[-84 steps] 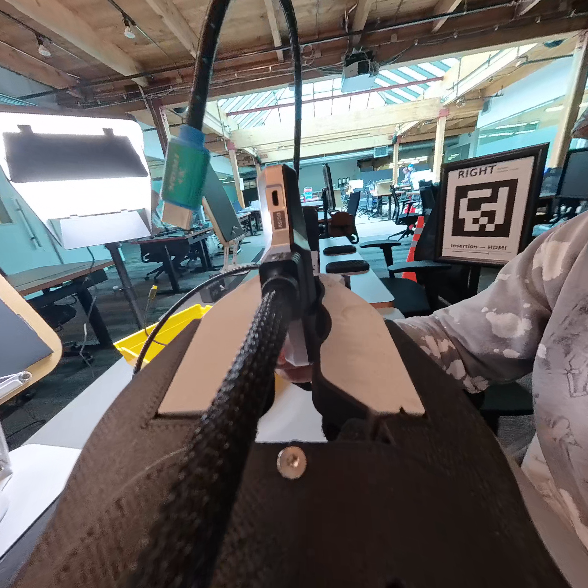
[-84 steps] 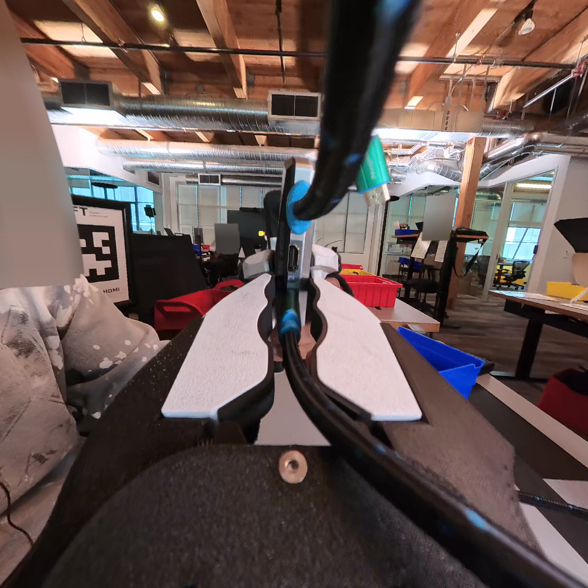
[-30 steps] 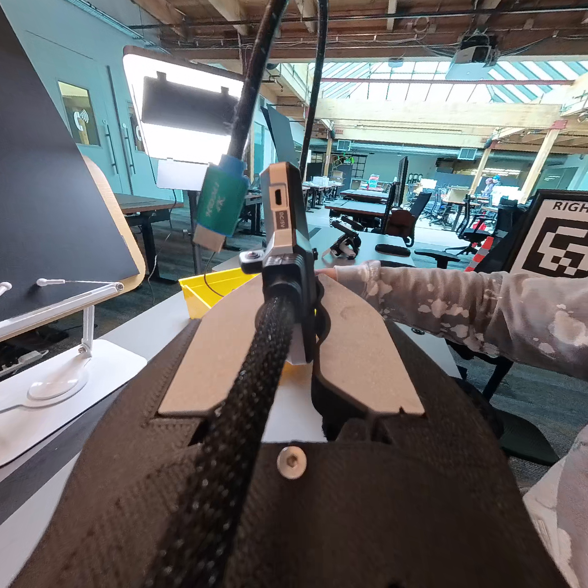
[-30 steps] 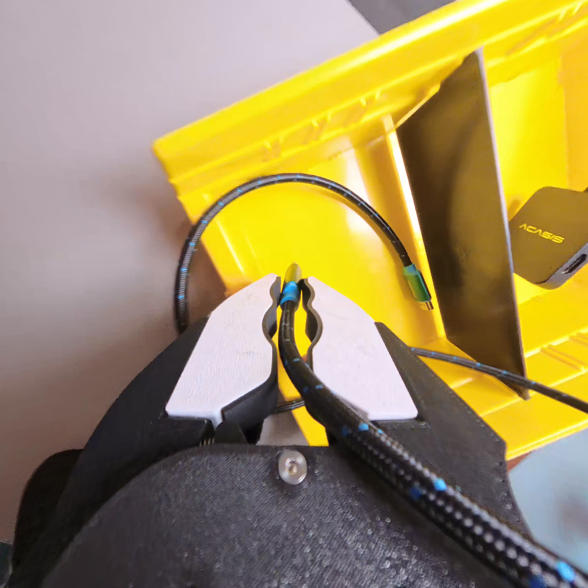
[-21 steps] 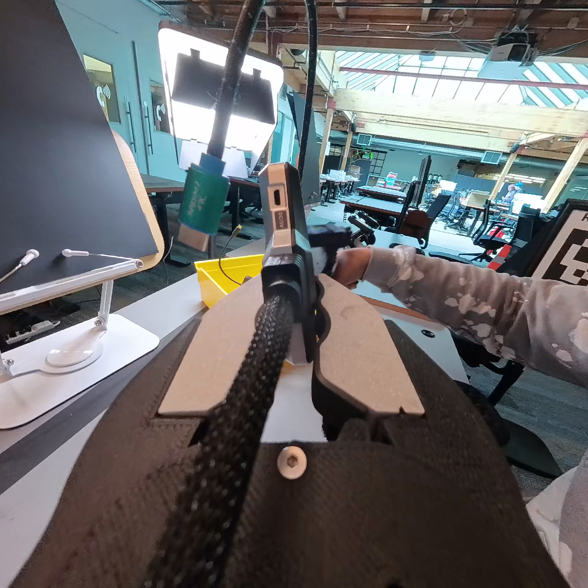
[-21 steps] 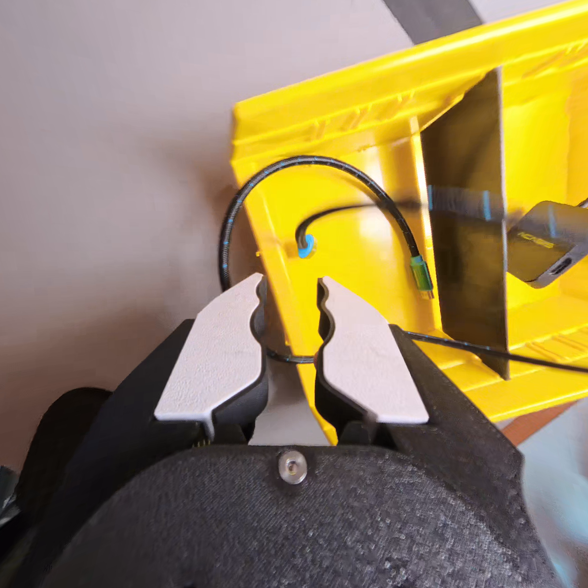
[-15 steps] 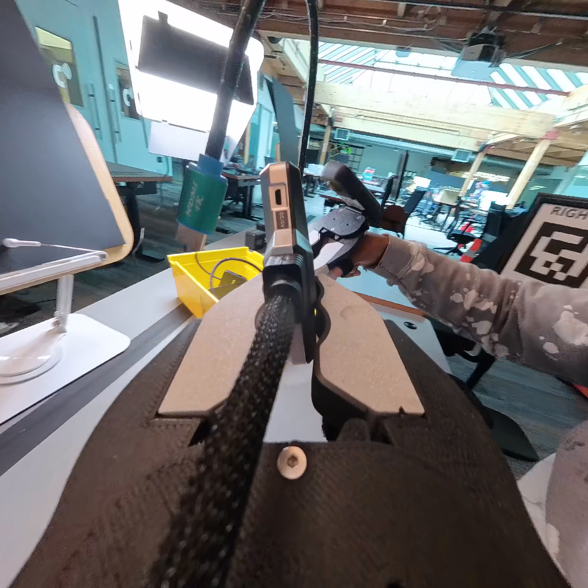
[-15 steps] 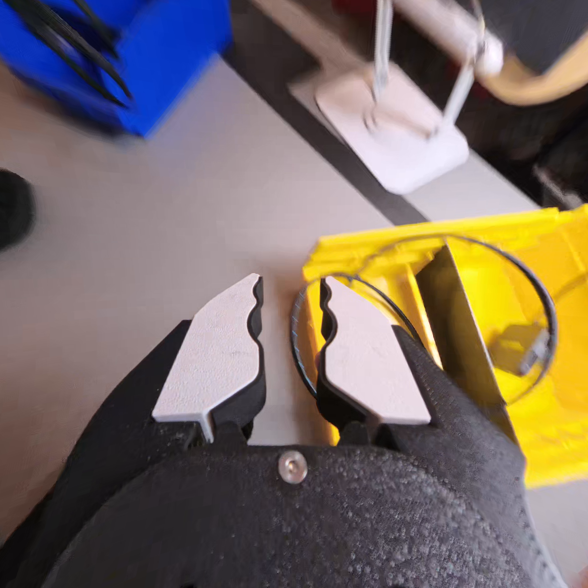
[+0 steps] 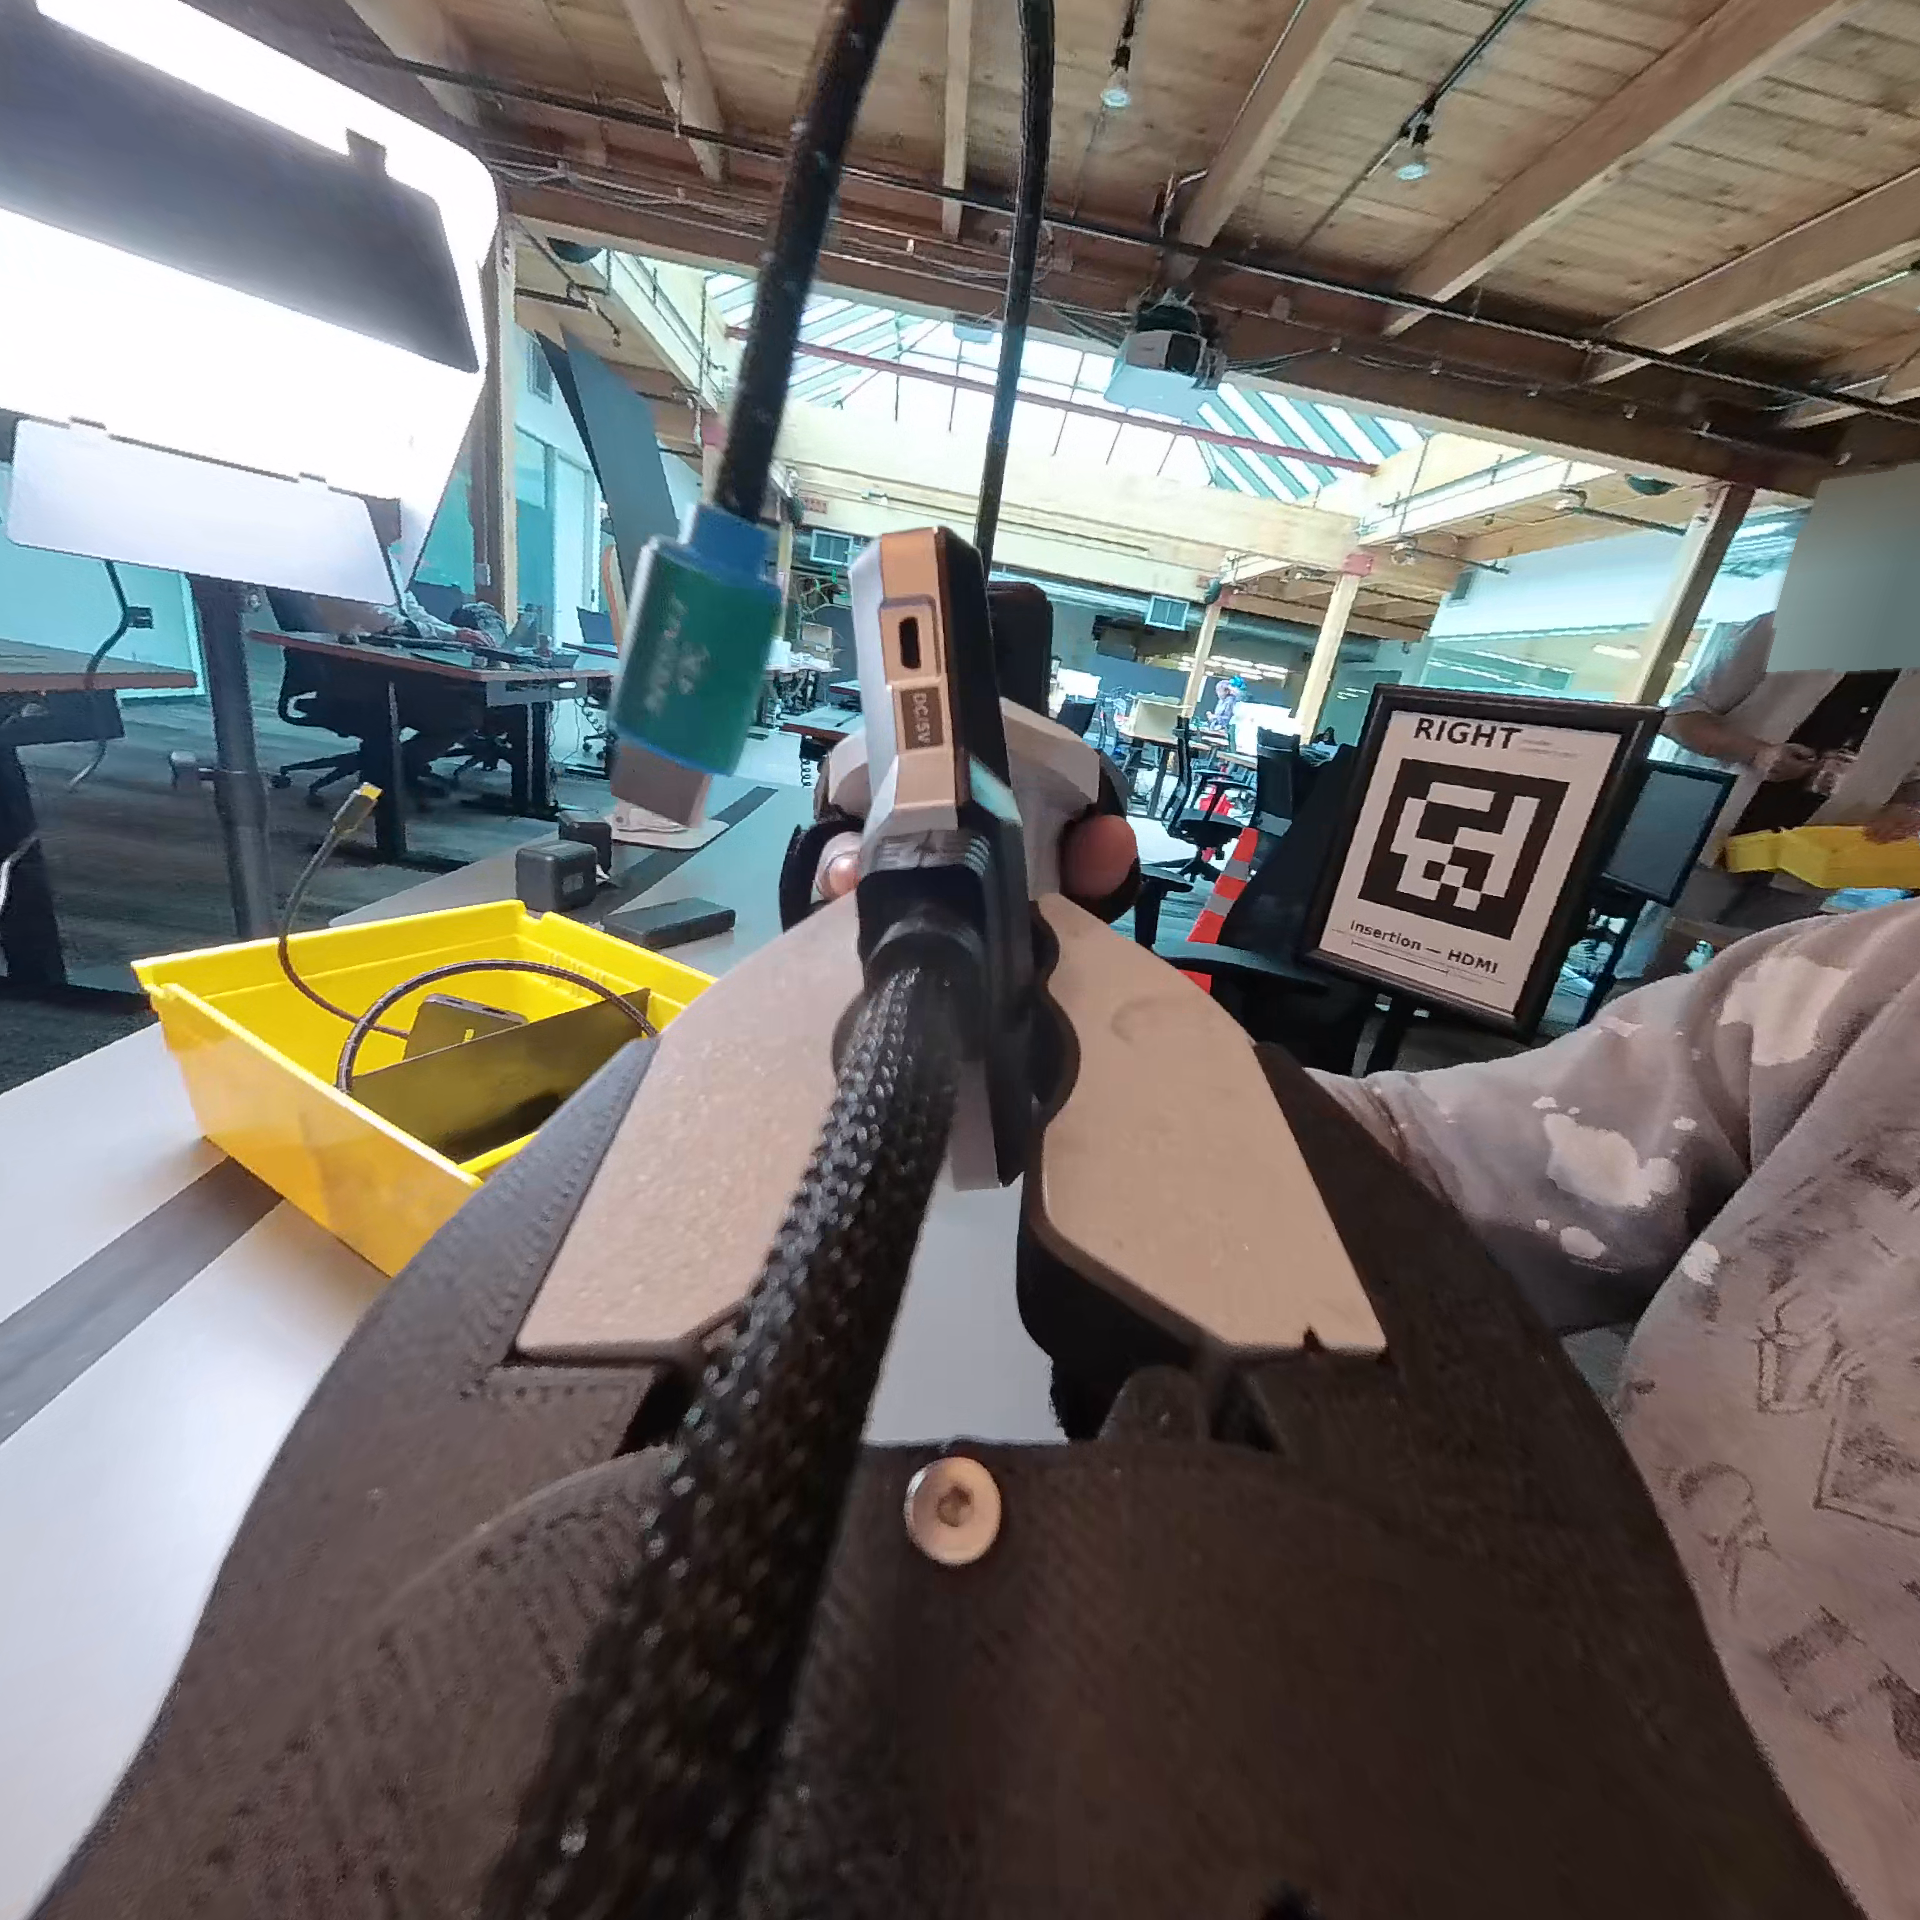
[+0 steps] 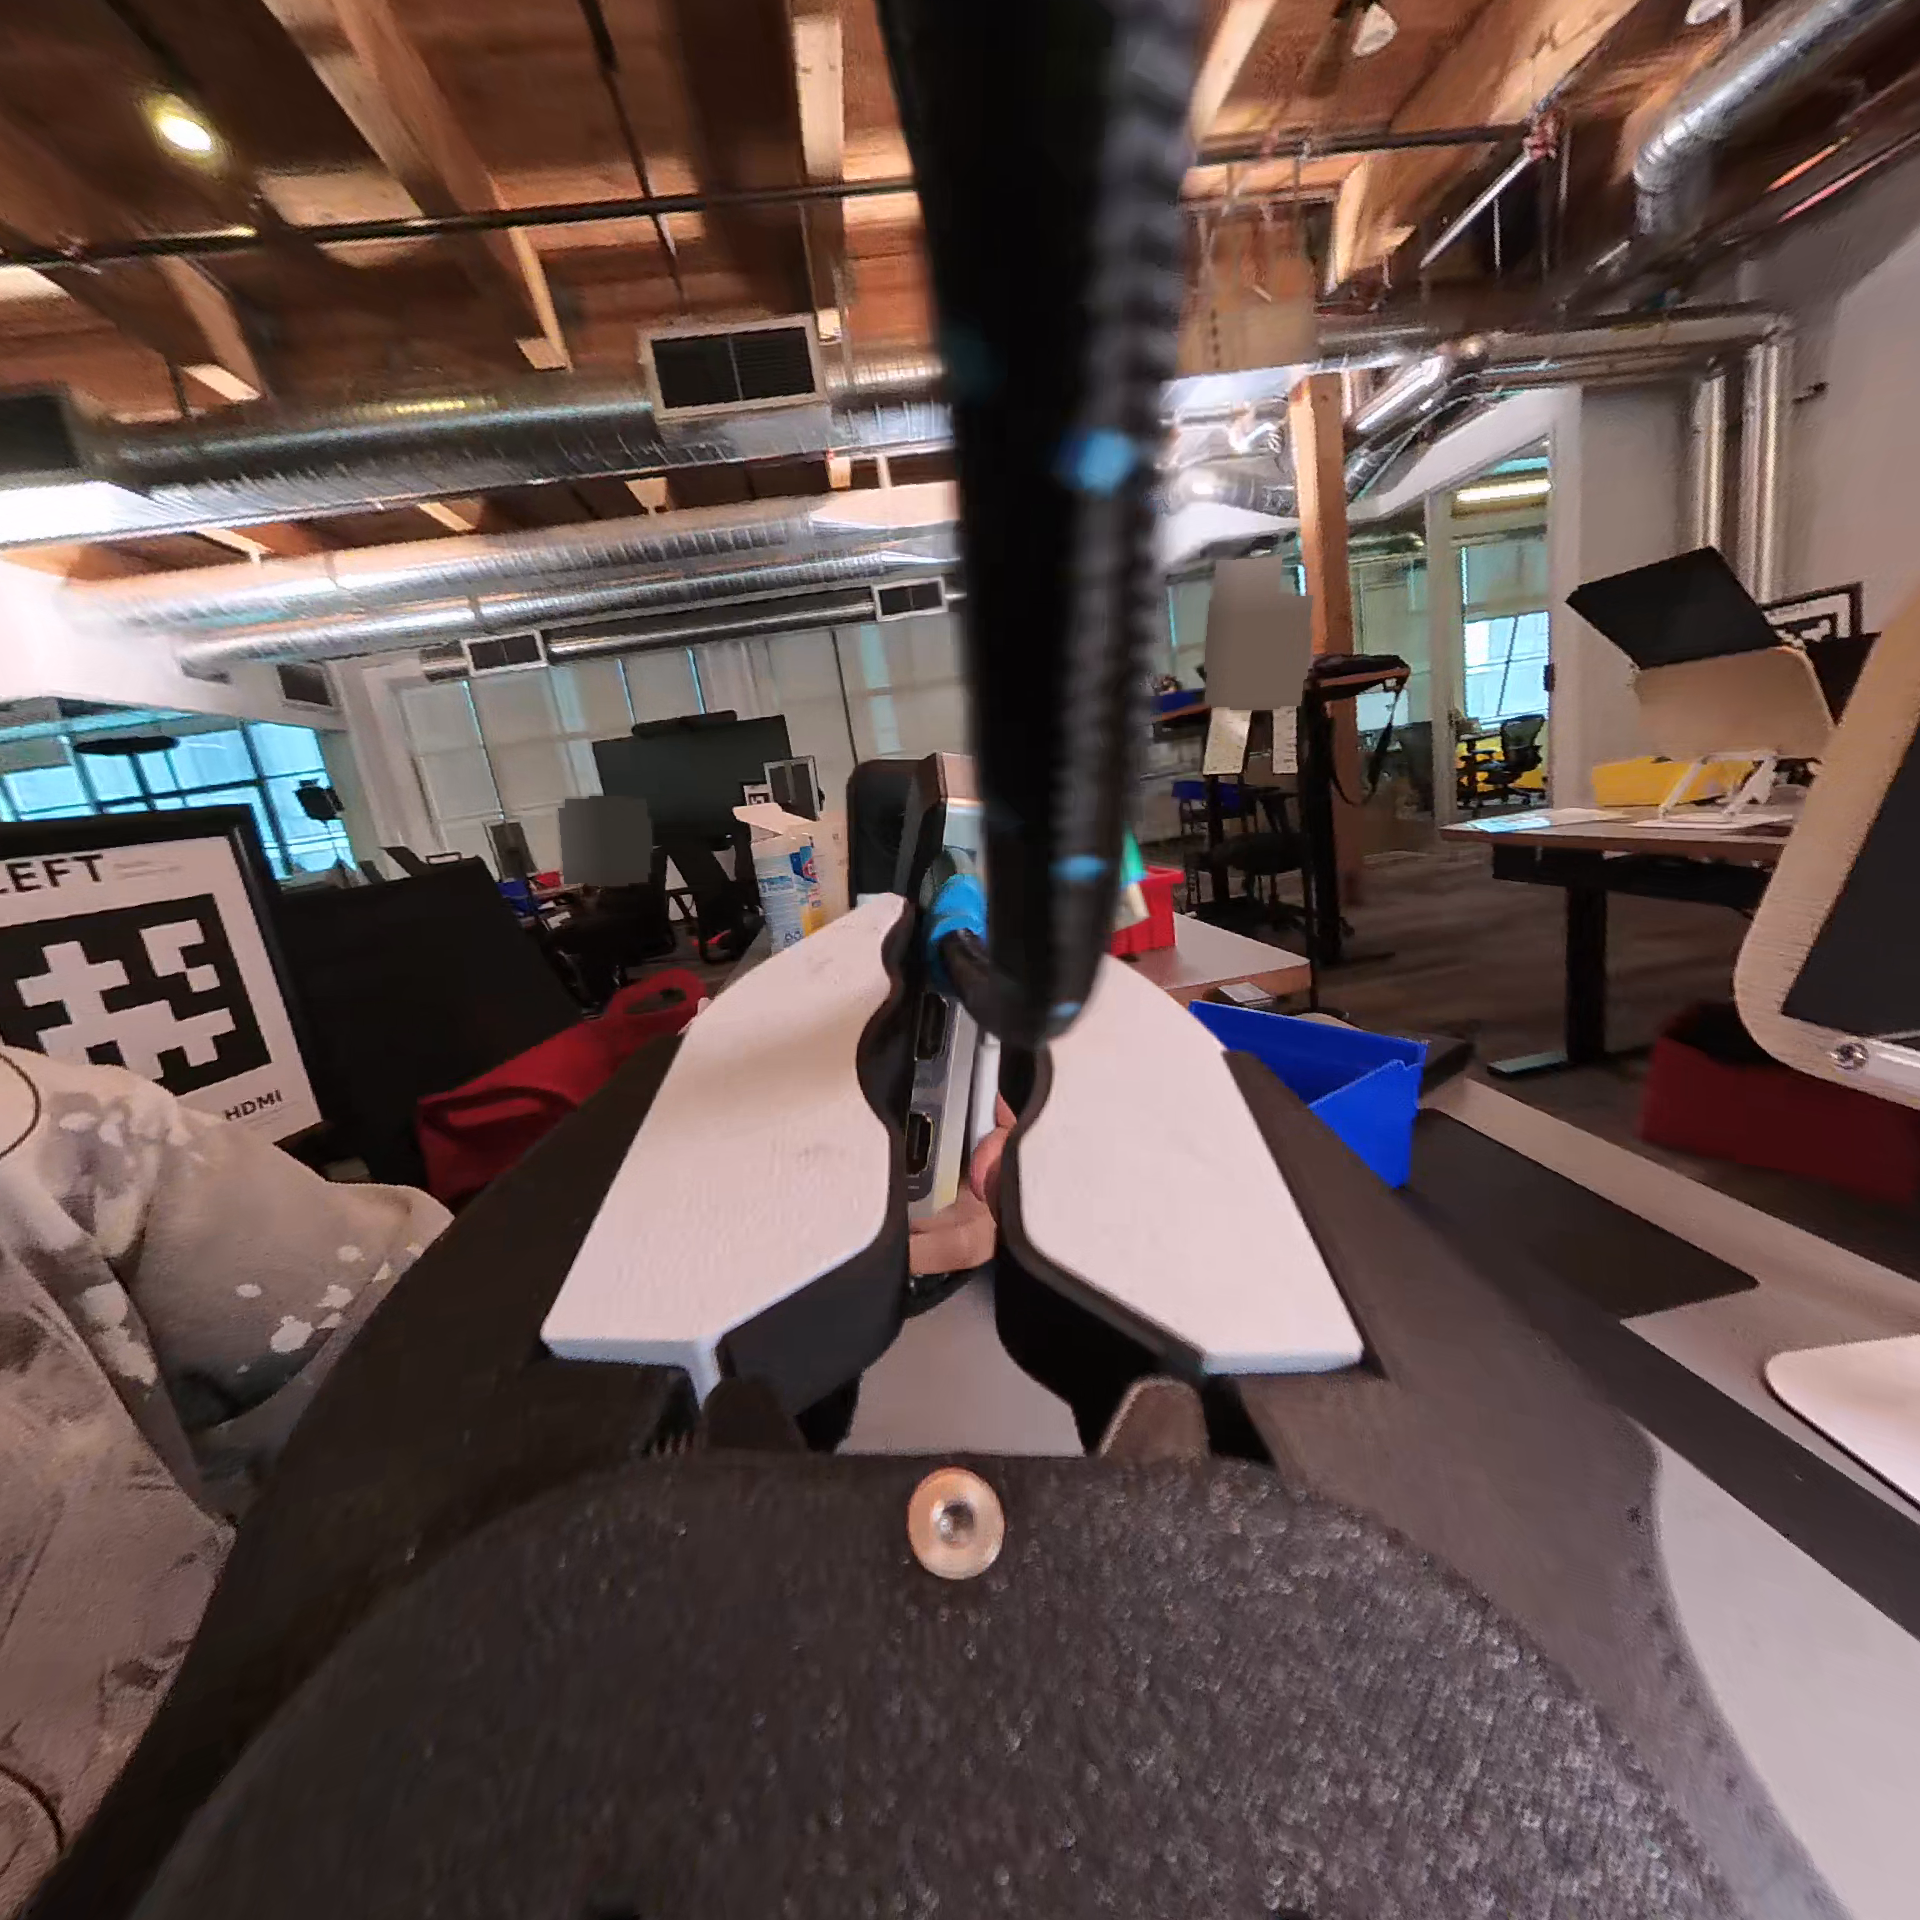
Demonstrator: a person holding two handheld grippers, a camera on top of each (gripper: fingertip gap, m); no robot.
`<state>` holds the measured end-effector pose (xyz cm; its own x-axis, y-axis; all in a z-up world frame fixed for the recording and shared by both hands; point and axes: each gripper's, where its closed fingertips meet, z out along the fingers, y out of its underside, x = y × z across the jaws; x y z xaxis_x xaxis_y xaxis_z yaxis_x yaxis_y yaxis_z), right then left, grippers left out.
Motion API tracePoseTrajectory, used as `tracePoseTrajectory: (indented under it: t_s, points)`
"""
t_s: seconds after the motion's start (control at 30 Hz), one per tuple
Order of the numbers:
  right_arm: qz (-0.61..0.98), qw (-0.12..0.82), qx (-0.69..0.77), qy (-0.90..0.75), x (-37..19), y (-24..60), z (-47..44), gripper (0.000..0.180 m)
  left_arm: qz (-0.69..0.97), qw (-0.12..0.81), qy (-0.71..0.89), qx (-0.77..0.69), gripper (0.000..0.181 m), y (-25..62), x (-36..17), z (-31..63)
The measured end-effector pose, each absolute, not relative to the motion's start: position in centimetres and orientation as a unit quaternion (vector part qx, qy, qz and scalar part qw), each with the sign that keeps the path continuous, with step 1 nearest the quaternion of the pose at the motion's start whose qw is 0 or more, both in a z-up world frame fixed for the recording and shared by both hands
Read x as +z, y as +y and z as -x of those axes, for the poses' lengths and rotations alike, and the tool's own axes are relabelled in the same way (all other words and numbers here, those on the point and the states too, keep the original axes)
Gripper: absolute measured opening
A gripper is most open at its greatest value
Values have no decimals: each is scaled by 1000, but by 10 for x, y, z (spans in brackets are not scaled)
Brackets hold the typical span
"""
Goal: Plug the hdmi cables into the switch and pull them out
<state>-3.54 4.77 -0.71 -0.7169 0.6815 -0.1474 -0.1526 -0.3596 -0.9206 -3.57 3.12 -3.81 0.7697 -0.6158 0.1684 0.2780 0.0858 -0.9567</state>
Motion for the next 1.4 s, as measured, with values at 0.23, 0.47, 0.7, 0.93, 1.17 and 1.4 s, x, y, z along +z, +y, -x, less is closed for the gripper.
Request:
tracePoseTrajectory:
  t_s: [0.23, 0.47, 0.7, 0.93, 1.17, 1.4]
  points:
    - [236, 259, 795, -496, -15, 46, 35, 11, 611, 717, 151, -300, 26, 31, -41, 36]
    - [231, 242, 802, -494, -24, 46, 35, 11, 590, 747, 137, -275, 25, 31, -34, 40]
    - [203, 270, 806, -486, -20, 39, 30, 11, 514, 785, 120, -325, 23, 23, -18, 42]
    - [163, 295, 820, -463, -12, 34, 21, 11, 480, 808, 117, -321, 24, 15, -3, 37]
    - [157, 292, 812, -480, -12, 31, 20, 11, 479, 818, 125, -293, 24, 12, 5, 35]
    - [196, 249, 782, -536, -24, 35, 25, 11, 568, 775, 158, -230, 27, 22, -13, 35]
